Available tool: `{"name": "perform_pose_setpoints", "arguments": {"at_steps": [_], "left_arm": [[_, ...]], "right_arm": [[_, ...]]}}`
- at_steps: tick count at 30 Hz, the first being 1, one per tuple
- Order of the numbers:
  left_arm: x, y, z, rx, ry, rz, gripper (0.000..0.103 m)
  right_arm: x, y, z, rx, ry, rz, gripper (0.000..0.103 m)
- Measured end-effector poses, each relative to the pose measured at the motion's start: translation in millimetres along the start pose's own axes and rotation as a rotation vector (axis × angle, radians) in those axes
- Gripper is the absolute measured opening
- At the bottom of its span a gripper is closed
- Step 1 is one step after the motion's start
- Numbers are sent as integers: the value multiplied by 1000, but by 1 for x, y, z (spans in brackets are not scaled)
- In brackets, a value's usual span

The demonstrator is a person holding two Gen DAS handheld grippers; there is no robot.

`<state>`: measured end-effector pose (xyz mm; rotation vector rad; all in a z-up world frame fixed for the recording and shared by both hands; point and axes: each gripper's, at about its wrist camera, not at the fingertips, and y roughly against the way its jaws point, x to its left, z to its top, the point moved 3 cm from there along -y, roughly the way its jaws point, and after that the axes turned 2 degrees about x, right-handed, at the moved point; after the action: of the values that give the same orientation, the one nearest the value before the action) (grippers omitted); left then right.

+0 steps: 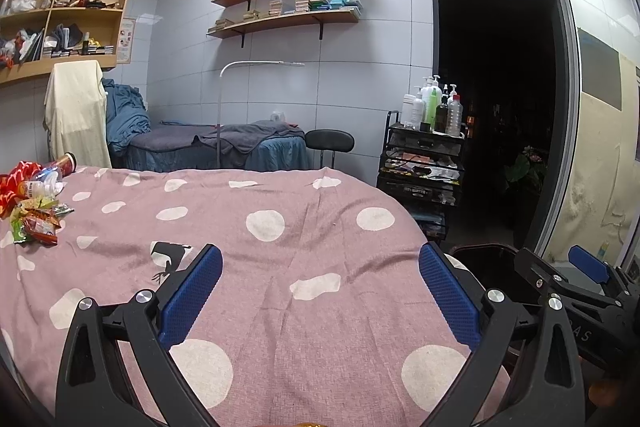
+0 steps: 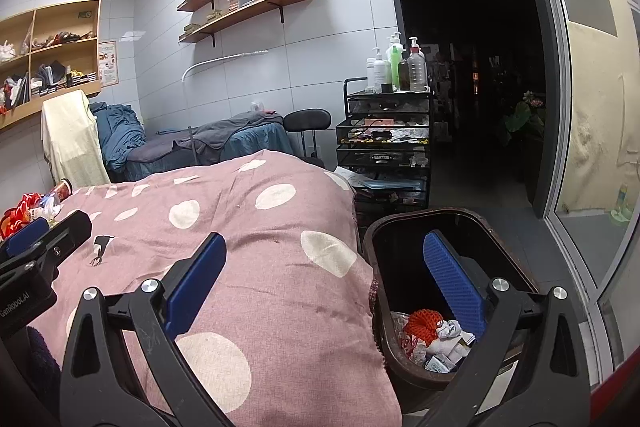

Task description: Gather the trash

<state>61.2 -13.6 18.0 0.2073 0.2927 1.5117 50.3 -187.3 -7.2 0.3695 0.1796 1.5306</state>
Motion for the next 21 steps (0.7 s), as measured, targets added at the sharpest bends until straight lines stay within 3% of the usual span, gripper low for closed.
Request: {"name": "perform_pose_setpoints", "arguments": {"at_steps": [21], "left_arm": [[2,-2,-5,9,0,-3,98]], "right_arm": [[-2,-5,0,16,-5,-3,98]]}}
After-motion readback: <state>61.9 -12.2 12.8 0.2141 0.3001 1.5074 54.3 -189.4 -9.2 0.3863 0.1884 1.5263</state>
